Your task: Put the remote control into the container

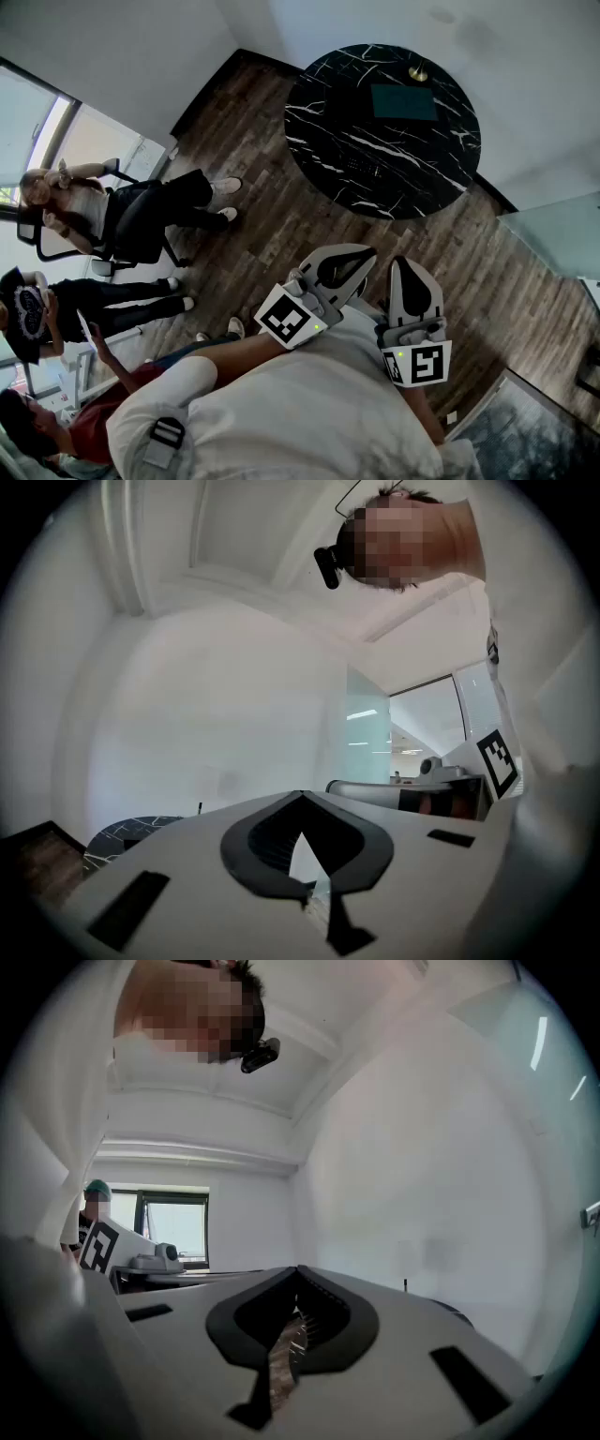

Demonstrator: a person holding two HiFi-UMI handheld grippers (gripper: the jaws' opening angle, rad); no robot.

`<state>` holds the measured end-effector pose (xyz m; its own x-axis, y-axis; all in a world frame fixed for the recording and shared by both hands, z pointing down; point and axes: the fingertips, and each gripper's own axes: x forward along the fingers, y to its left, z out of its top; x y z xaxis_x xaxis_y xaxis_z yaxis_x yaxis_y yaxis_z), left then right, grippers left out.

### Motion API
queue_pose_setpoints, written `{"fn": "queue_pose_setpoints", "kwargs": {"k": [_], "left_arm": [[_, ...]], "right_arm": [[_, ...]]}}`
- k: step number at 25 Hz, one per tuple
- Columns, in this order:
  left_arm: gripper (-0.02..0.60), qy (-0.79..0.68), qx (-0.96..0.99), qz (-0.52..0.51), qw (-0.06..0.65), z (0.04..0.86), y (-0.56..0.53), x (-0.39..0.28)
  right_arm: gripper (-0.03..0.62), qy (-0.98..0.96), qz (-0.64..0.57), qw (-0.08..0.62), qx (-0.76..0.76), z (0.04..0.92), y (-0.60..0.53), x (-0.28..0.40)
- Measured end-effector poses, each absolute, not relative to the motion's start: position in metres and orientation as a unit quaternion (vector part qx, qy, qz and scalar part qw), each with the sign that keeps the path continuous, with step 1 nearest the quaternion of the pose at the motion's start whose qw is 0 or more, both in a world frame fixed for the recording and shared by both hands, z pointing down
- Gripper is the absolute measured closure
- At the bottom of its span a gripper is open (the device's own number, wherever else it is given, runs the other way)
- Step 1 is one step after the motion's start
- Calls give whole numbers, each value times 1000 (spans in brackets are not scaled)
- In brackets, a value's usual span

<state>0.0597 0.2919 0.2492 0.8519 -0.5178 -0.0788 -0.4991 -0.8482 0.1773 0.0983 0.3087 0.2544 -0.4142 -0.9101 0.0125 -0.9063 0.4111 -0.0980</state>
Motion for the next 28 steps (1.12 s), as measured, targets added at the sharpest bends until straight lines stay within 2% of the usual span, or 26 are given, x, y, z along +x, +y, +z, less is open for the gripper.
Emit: {"fn": "queue_pose_setpoints", "kwargs": {"k": [10, 15, 28], "left_arm": [[575, -272, 957, -61, 77, 250, 294, 77], [575, -273, 957, -53, 82, 257, 294, 91], [575, -292, 951, -44, 96, 274, 276, 105]], "right_arm": [[585, 839, -46, 29, -541, 256, 312, 119], [585, 836, -75, 68, -540, 258, 315, 140], [583, 826, -100, 57, -552, 283, 297, 166]]}}
